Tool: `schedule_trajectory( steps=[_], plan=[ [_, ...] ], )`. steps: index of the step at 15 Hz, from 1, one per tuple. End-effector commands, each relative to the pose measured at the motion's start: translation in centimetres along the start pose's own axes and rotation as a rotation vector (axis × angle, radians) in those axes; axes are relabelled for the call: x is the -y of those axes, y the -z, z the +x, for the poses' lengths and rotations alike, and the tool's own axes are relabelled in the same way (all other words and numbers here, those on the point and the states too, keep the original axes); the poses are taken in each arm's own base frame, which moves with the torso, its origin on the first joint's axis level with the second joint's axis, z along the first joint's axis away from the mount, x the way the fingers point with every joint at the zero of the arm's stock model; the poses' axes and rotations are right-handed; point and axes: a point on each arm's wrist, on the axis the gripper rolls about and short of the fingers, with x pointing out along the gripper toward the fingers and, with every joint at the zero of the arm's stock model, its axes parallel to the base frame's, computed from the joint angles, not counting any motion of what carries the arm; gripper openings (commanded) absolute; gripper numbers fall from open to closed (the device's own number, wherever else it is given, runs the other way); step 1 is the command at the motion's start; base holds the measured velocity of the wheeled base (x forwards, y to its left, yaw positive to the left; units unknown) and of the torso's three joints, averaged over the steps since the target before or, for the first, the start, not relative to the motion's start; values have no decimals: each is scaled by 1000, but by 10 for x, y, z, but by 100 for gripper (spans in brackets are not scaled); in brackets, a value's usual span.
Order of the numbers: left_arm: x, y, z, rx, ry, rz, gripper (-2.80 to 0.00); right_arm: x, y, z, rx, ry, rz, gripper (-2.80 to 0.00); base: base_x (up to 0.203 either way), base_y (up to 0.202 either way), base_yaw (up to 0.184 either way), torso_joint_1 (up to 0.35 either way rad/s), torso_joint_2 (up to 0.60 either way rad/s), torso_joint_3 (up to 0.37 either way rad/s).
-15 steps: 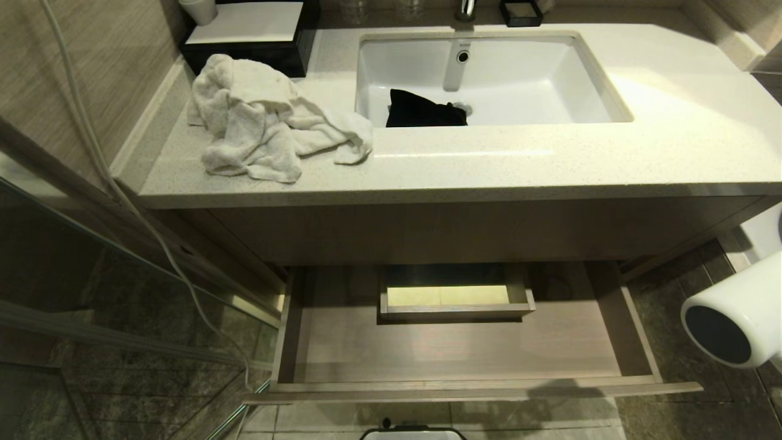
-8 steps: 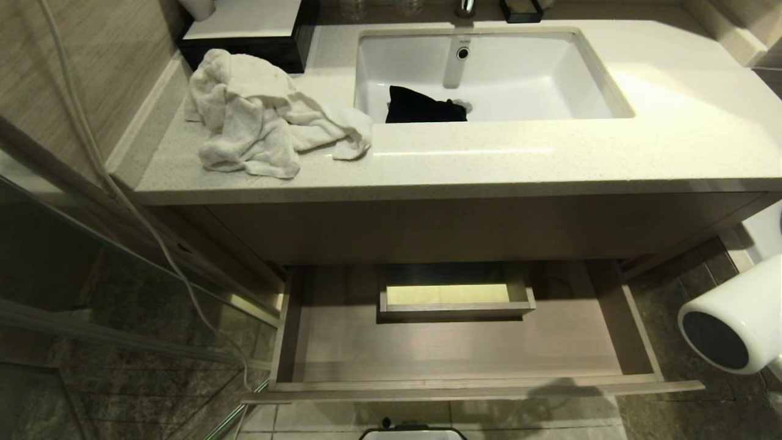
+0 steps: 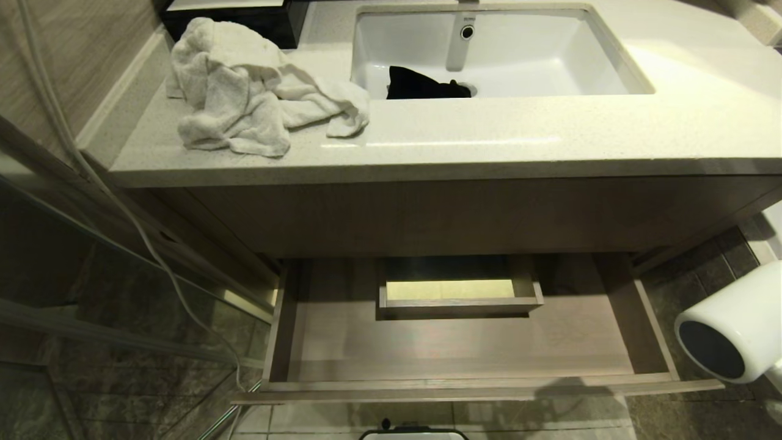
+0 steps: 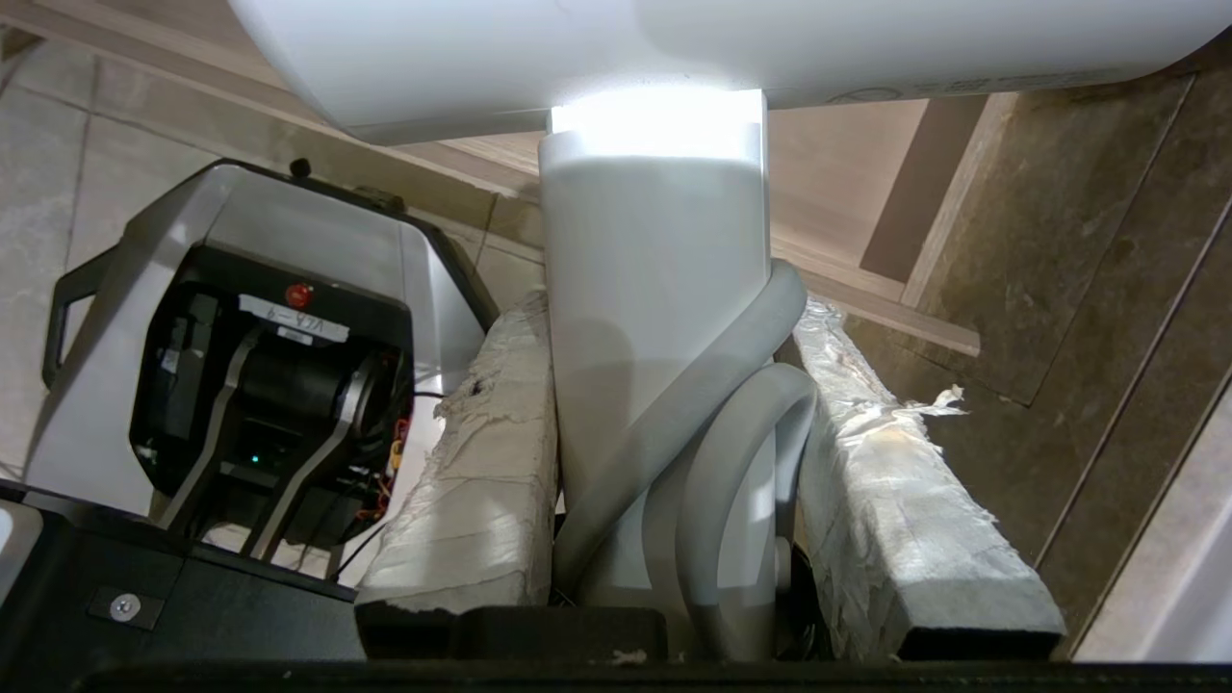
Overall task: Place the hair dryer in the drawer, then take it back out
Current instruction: Put it into the drawer
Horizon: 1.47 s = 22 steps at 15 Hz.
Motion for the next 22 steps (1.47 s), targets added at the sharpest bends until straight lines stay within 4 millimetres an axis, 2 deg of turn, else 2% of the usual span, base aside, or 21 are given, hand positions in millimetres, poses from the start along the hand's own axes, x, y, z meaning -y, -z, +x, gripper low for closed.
schedule_trajectory(
  steps=[1,9,12,16,22],
  plan=[
    [0,0,0,-2,0,0,-280,0,0,2,-7,-15,-1,-280,0,0,0,-243,496,255],
    [0,0,0,-2,0,0,-280,0,3,4,-9,-23,-3,-280,0,0,0,-263,540,274],
    [0,0,0,0,0,0,-280,-1,5,5,-11,-27,-3,-280,-4,16,-99,-214,454,231],
    [0,0,0,-1,0,0,-280,-1,4,7,-23,-48,-1,-280,-3,12,-128,-50,99,51],
    [0,0,0,-1,0,0,-280,0,5,11,-45,-71,8,-280,0,0,0,0,0,0]
  ],
)
